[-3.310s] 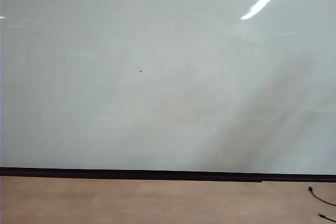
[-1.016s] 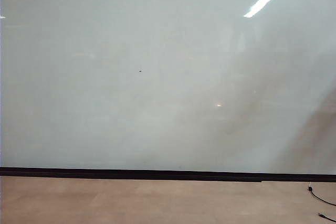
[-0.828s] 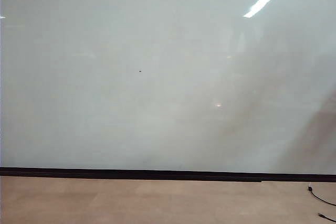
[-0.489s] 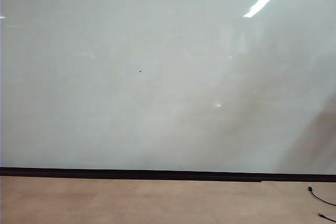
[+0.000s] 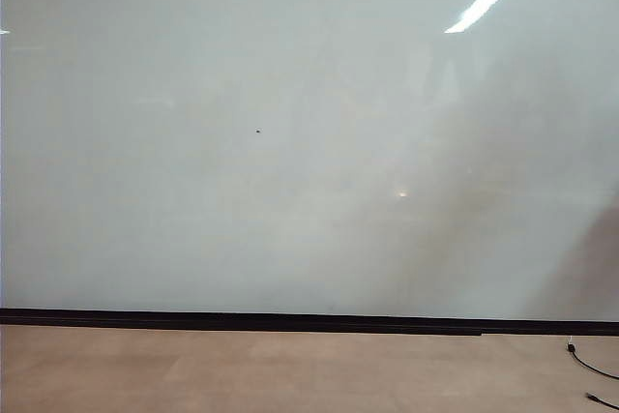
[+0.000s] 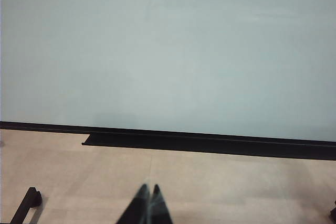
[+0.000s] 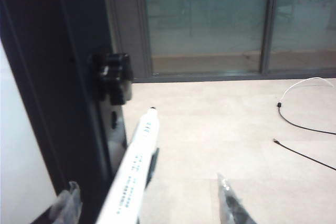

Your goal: Pick up the pen on the shelf to the right of the whiteboard and write the letter A.

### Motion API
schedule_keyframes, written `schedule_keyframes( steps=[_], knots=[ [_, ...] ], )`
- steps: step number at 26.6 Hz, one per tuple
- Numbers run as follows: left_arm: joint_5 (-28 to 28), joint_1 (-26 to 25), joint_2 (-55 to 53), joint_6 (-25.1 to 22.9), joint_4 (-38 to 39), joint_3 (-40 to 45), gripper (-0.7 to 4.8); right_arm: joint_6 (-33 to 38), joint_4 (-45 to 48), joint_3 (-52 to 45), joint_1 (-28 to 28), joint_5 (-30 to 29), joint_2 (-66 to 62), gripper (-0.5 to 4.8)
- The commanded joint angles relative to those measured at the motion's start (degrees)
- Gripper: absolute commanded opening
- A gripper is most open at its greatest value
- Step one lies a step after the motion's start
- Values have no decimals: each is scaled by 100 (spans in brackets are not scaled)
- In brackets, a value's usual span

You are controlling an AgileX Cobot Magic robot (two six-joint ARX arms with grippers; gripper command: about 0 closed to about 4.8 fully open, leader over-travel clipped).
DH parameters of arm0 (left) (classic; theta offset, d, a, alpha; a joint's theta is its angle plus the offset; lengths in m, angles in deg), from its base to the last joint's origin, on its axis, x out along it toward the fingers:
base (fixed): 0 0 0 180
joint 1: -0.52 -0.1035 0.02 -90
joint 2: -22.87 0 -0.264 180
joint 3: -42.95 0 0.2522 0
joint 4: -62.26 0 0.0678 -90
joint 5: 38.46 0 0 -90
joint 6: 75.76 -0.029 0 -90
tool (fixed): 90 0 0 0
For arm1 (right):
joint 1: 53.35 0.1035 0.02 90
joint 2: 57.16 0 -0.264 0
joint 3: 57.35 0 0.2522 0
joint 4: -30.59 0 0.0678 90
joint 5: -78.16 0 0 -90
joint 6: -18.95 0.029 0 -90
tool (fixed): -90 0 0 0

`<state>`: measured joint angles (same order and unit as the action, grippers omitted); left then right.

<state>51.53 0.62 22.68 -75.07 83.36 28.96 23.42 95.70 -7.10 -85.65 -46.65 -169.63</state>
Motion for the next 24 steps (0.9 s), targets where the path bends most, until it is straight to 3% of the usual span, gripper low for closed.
schedule_keyframes(
  steps=[1, 24],
  knots=[
    [20, 0, 0, -22, -52, -15, -4, -17, 127, 15, -52, -109, 15, 336],
    [20, 0, 0, -24, -52, -15, -4, -39, 66, 162, -50, -546, -46, 323]
  ],
)
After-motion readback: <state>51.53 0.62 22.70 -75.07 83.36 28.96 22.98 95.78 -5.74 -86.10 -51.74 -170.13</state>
